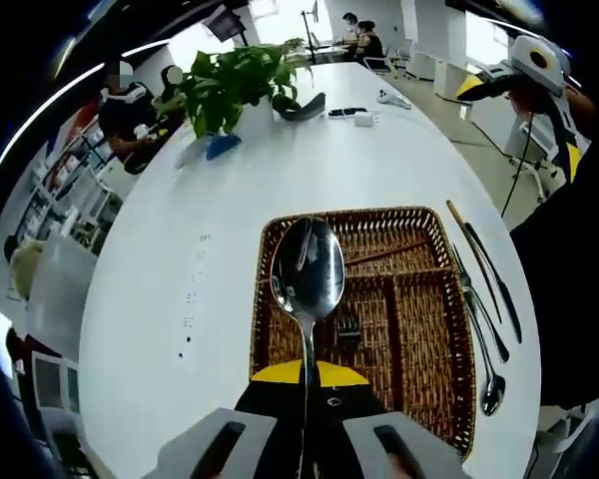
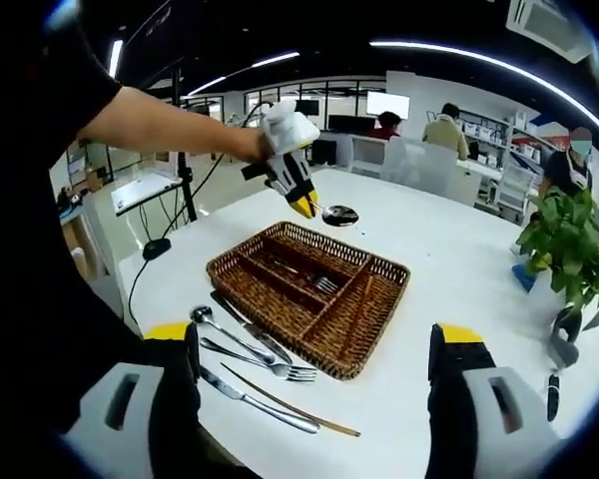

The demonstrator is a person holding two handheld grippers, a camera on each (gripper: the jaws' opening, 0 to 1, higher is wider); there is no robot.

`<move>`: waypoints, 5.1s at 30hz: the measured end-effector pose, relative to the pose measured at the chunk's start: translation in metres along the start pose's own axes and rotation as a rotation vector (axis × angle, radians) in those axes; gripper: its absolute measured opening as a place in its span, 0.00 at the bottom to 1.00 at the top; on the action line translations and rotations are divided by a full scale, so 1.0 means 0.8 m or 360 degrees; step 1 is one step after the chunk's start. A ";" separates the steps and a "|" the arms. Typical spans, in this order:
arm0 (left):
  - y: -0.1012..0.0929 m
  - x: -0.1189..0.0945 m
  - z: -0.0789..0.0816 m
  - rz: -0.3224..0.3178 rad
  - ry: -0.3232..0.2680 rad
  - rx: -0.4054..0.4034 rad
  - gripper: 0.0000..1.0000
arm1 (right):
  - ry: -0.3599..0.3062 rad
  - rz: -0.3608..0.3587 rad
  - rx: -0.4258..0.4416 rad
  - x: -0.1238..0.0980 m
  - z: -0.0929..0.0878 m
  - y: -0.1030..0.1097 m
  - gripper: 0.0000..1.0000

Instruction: Arrange the knives, forks, and spoons in their matching storage slots by inserting each utensil handle-first until every utensil is classified and aligned in the correct compartment

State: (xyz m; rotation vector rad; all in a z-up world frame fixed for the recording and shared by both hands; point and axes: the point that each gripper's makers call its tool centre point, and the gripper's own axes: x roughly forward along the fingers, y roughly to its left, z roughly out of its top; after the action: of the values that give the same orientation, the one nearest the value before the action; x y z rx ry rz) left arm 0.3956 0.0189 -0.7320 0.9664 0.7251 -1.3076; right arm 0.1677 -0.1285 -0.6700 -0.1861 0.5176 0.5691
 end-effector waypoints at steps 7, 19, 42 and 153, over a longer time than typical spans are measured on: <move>0.021 0.011 -0.001 -0.0026 -0.0018 -0.0071 0.00 | -0.0013 -0.0018 0.0014 0.001 0.010 -0.006 0.97; 0.047 0.014 -0.010 0.0017 0.0009 -0.0098 0.00 | 0.0019 -0.0002 0.0007 0.010 0.008 -0.014 0.97; 0.030 0.067 -0.048 -0.0019 0.0093 -0.0108 0.00 | -0.0170 -0.0045 0.0055 0.003 0.066 -0.026 0.99; -0.146 -0.235 -0.086 0.0900 -0.0827 -0.1041 1.00 | -0.0201 -0.0034 -0.0006 -0.004 0.077 -0.056 0.99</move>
State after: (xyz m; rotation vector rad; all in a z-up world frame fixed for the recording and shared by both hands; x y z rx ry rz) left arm 0.2582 0.1663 -0.6173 0.2382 0.3808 -0.6895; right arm 0.2158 -0.1479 -0.6145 -0.1580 0.3914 0.5575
